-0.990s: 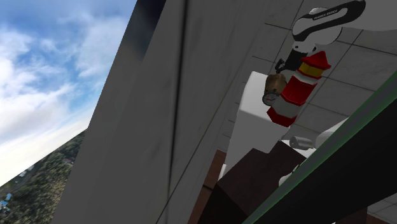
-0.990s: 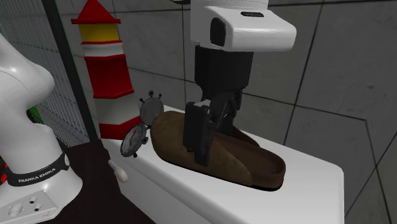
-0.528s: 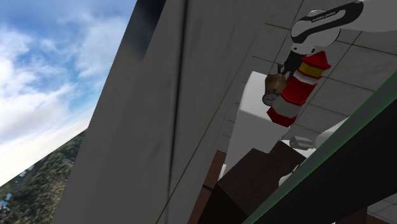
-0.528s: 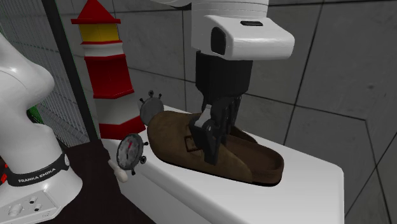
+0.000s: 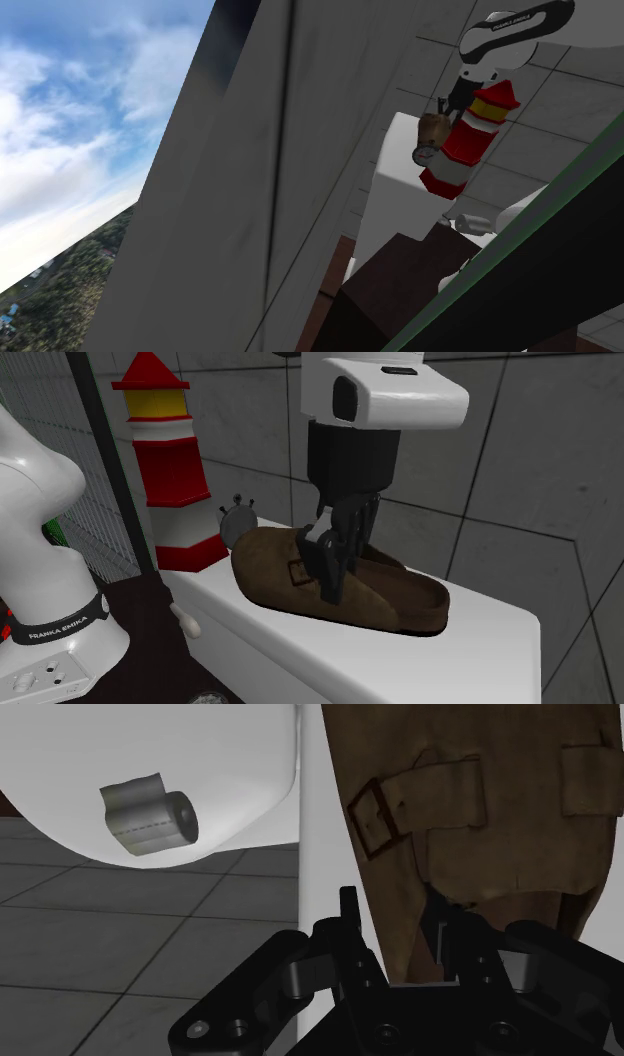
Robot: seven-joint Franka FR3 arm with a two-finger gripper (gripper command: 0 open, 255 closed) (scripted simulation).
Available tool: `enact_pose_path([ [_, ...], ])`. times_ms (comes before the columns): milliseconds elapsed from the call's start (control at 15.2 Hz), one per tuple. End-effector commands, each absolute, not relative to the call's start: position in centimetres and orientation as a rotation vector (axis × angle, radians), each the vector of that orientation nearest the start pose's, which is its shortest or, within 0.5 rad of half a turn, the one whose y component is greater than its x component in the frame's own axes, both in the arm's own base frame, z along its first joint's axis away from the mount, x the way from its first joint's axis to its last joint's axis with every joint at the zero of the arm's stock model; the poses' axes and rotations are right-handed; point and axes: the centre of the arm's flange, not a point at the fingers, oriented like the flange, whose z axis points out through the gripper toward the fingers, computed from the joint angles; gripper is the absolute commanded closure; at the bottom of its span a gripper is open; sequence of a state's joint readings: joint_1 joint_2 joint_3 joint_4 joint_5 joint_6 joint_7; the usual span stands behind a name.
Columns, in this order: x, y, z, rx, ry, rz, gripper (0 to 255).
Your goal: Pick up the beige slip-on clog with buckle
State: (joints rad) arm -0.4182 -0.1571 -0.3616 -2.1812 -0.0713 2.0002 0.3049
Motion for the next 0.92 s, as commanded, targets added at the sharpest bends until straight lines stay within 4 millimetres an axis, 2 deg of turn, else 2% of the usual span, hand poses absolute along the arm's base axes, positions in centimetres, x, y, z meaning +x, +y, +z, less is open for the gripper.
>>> enact_pose_path([
  [0,34.9,-35.8,45.9,-2.719,1.574,0.053,255],
  [726,34.9,-35.8,51.7,-2.719,1.574,0.053,255],
  [858,34.9,-35.8,51.8,-2.719,1.574,0.053,255],
])
